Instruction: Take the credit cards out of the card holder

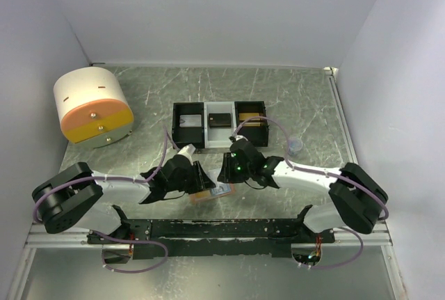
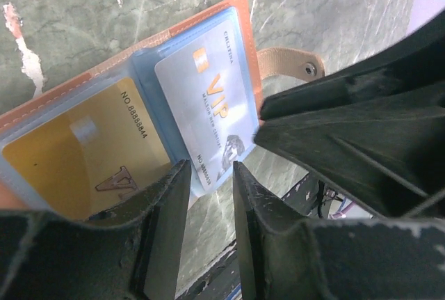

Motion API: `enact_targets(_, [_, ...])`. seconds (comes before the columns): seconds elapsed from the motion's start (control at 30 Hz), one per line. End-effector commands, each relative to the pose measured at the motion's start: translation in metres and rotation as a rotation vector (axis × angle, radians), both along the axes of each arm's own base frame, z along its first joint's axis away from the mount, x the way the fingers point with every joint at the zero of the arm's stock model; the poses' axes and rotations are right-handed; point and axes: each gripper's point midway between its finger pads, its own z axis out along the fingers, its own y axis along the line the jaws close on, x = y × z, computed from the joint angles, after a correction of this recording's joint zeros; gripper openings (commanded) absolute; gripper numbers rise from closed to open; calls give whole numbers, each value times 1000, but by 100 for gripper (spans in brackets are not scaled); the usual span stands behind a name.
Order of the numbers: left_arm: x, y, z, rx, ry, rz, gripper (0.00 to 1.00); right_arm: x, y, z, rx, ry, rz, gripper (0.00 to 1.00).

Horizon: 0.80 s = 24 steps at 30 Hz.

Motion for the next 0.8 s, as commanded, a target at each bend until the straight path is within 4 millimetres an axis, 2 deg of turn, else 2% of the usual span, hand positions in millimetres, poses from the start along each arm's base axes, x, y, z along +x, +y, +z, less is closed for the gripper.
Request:
enact_targets(0.0, [2, -8, 9, -11, -24, -25, 42, 0, 7, -16, -4, 34, 2, 27])
enact_targets(0.1, [1, -7, 8, -12, -22, -22, 42, -2, -8, -36, -89, 54, -29, 27])
enact_targets(0.2, [0, -3, 3, -5, -15, -11, 43, -8, -18, -48, -123, 75, -40, 26])
enact_targets(0.37, [2, 4, -6, 17, -4, 29, 45, -17, -26, -54, -97, 94, -68, 26])
enact_targets(0.53, [7, 9, -4, -21, -25, 90, 47, -25, -30, -61, -82, 121, -77, 26])
enact_targets(0.7, [11, 0, -7, -25, -13, 87, 43, -32, -30, -68, -68, 152, -78, 26])
enact_targets(0.77, [13, 2, -8, -63, 2, 132, 40, -29, -36, -70, -96, 139, -105, 26])
